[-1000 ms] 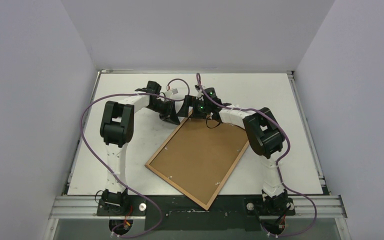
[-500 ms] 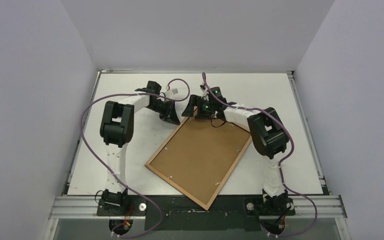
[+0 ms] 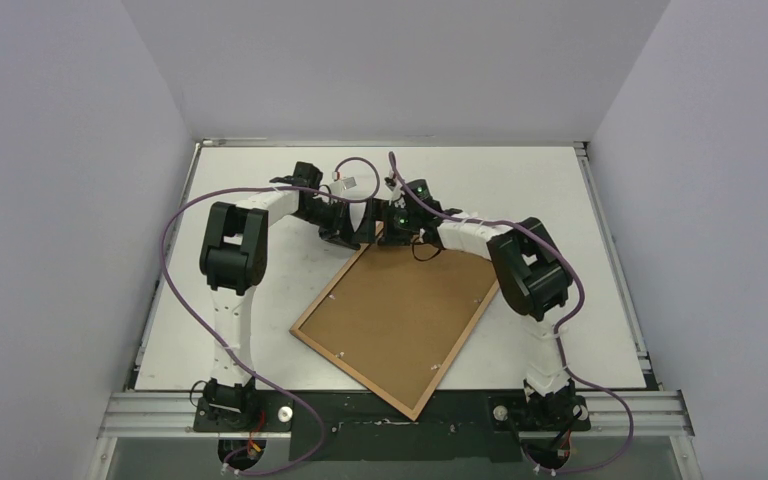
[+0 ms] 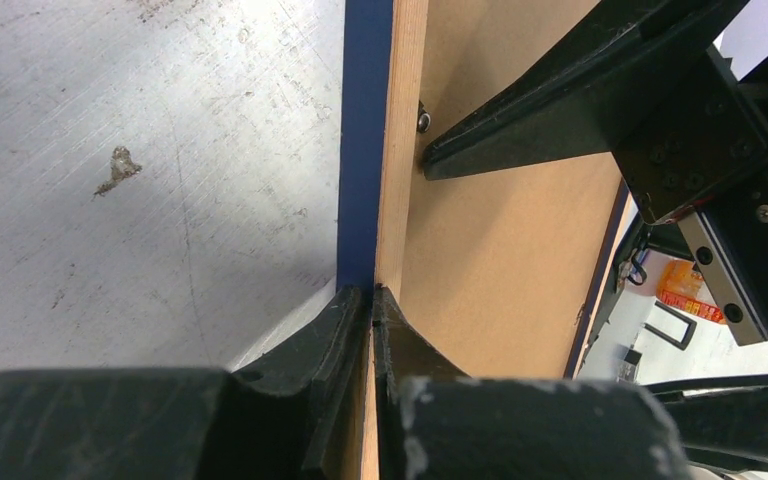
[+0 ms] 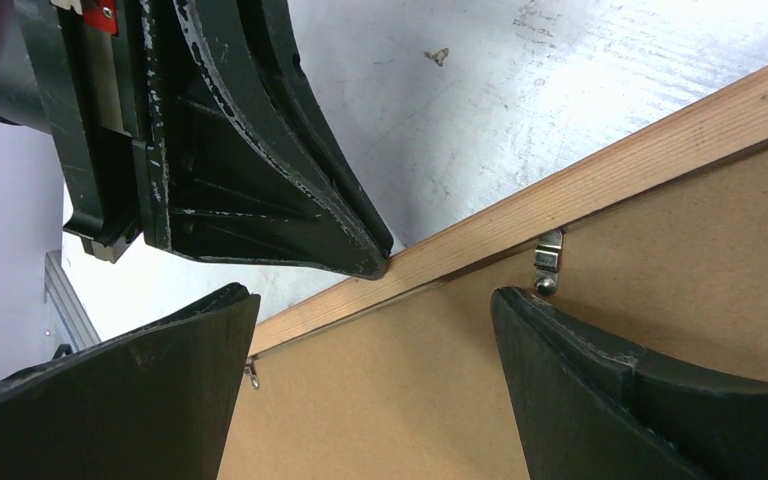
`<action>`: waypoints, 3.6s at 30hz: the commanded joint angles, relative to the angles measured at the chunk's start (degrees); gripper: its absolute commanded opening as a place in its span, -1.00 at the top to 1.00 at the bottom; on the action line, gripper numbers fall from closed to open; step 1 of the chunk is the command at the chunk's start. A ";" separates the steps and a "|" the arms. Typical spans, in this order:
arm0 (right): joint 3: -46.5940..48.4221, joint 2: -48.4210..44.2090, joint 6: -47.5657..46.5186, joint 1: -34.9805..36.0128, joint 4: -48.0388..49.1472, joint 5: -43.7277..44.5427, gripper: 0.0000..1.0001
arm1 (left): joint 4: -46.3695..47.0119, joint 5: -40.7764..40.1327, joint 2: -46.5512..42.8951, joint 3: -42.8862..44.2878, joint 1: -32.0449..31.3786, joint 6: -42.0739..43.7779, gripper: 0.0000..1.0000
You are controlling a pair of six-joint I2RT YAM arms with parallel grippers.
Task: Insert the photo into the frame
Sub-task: Install the photo frame at the center of the board.
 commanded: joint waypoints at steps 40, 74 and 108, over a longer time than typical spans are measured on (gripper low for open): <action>3.59 2.29 2.04 -1.41 3.01 -2.60 -0.83 | 0.60 -4.81 -1.21 -1.88 -0.38 2.08 0.92; 3.17 1.77 0.82 -4.34 2.26 -1.99 -0.85 | 0.65 -4.72 -1.72 -1.92 -0.39 3.66 0.94; 3.22 2.80 1.28 -2.10 2.31 -1.96 -0.86 | 0.35 -4.55 -2.06 -1.94 -0.29 3.80 0.98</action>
